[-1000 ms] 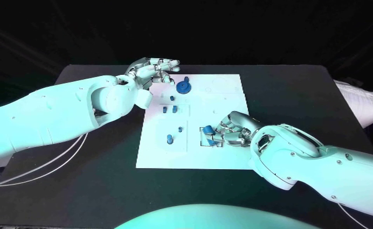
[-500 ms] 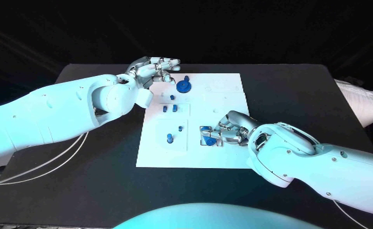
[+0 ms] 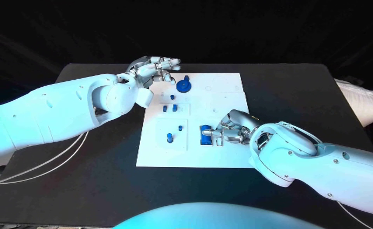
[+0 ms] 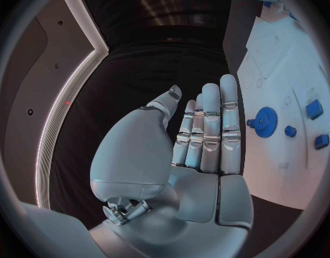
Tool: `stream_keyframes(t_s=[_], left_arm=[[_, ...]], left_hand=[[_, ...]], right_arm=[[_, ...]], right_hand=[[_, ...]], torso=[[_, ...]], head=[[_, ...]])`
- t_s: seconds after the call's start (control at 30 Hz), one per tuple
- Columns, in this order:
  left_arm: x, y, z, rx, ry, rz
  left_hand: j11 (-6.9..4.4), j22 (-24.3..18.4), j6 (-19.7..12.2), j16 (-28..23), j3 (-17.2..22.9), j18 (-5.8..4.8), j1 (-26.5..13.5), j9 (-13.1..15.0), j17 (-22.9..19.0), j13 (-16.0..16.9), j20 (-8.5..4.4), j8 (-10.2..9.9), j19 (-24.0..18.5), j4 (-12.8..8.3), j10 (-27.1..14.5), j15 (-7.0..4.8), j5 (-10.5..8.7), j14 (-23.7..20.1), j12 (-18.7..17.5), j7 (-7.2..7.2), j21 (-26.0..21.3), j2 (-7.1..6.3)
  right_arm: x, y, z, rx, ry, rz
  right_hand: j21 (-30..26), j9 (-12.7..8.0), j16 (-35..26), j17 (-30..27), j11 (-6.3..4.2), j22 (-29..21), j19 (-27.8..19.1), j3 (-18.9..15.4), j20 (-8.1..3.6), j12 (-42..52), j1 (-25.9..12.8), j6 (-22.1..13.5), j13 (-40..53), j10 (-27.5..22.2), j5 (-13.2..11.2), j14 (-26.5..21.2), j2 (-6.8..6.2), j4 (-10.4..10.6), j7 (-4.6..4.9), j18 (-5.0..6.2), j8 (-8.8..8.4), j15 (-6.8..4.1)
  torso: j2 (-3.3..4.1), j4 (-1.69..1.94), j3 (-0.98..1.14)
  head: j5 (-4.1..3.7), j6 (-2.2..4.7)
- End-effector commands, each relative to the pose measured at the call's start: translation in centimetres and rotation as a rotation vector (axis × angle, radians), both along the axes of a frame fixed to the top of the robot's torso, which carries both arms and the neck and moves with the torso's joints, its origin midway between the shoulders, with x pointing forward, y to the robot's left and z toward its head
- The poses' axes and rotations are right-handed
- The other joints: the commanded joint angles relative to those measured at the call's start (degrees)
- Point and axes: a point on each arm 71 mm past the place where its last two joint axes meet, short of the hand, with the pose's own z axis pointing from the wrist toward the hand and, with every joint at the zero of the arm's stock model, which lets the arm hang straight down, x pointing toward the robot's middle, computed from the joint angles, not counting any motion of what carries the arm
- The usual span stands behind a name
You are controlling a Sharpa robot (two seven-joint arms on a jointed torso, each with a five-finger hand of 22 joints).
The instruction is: Assemble the parts on the task board
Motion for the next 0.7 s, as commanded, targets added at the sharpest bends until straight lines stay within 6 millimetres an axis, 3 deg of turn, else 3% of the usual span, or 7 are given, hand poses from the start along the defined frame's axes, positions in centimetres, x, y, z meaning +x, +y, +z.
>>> stream_keyframes(t_s=[0.03,0.2,0.4,0.7], left_arm=[[-0.06,-0.25,0.10,-0.008,-0.004,-0.021],[-0.05,-0.27,0.09,-0.008,-0.004,-0.022],[-0.05,-0.29,0.08,-0.009,-0.002,-0.024],[-0.06,-0.28,0.08,-0.008,-0.002,-0.024]], left_hand=[[-0.02,-0.06,0.19,-0.35,-0.30,1.11,0.09,-0.10,-0.06,0.08,0.14,0.18,0.42,0.07,-0.34,0.11,0.06,-0.42,0.26,0.09,-0.22,0.31],[-0.02,-0.06,0.19,-0.35,-0.30,1.11,0.09,-0.10,-0.06,0.08,0.14,0.18,0.42,0.07,-0.34,0.11,0.06,-0.42,0.26,0.09,-0.22,0.31],[-0.02,-0.06,0.19,-0.35,-0.30,1.11,0.09,-0.10,-0.06,0.08,0.14,0.18,0.42,0.07,-0.34,0.11,0.06,-0.42,0.26,0.09,-0.22,0.31],[-0.01,-0.17,0.20,-0.37,-0.49,1.11,0.10,-0.11,-0.14,0.07,0.14,0.21,0.43,0.10,-0.45,0.12,0.06,-0.49,0.28,0.10,-0.34,0.36]], right_arm=[[-0.25,0.34,0.11,-0.029,-0.023,0.043],[-0.41,0.68,0.19,-0.036,-0.033,0.065],[-0.22,0.69,0.12,-0.059,-0.050,0.071],[0.31,0.30,-0.09,-0.080,-0.071,0.048]], right_hand=[[-0.03,0.27,-0.23,-0.03,0.08,0.01,-0.25,0.82,-0.07,-0.51,4.68,-0.54,0.23,-0.24,0.62,3.50,-0.38,-2.36,0.05,-1.09,-0.25,0.09],[0.05,0.62,-0.19,0.07,0.08,0.25,-0.18,1.35,-0.06,-0.71,8.77,-0.58,0.58,-0.15,0.45,3.53,-0.92,-4.90,0.11,-1.13,-0.29,0.10],[0.22,0.95,0.00,0.41,-0.01,0.62,-0.05,2.59,-0.10,-0.68,12.01,-0.46,1.07,0.10,-0.43,3.60,0.08,-6.96,0.06,-1.20,-0.29,0.03],[0.34,1.19,0.13,0.62,-0.07,0.87,0.05,3.45,-0.16,-0.26,12.21,-0.29,1.80,0.58,-0.12,3.63,1.67,-7.08,0.00,-1.24,-0.32,-0.02]], torso=[[0.01,0.01,0.01],[0.04,0.06,-0.02],[0.03,0.08,-0.05],[0.00,0.06,-0.01]], head=[[0.00,-0.10],[-0.06,-0.17],[-0.11,-0.28],[-0.03,-0.35]])
